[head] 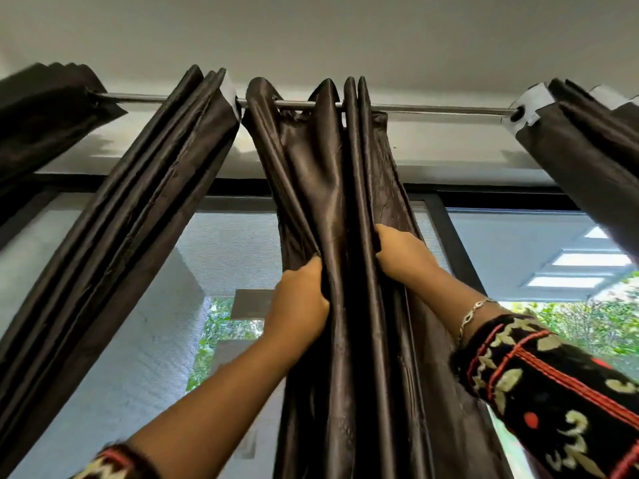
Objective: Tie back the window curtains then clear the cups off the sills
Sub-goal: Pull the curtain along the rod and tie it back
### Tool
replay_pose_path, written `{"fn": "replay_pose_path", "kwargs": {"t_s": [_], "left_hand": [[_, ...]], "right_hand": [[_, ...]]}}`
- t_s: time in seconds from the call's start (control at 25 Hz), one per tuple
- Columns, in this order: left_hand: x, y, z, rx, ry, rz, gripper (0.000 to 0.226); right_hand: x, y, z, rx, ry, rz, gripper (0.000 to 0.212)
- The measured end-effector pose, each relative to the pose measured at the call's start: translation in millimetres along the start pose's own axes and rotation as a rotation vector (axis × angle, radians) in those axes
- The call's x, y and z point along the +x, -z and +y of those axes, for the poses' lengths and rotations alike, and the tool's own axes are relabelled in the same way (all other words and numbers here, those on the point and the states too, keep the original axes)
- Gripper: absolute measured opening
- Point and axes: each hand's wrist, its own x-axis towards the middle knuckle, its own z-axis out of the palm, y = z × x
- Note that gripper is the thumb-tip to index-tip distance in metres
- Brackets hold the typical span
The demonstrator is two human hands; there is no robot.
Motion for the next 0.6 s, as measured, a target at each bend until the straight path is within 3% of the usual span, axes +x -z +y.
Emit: {"fn": "replay_pose_path", "kwargs": {"t_s": [0.32,0.6], "left_hand": [[20,-78,134,0.077,-0.19,-0.28,0.022],[-7,-77,121,0.083,-0.028,-0.227,0.015]], "right_hand": [[-18,54,110,-0.034,-0.121,0.089,0.024],[-34,51,137,0.007,-0.155,0.008,0.025]]}}
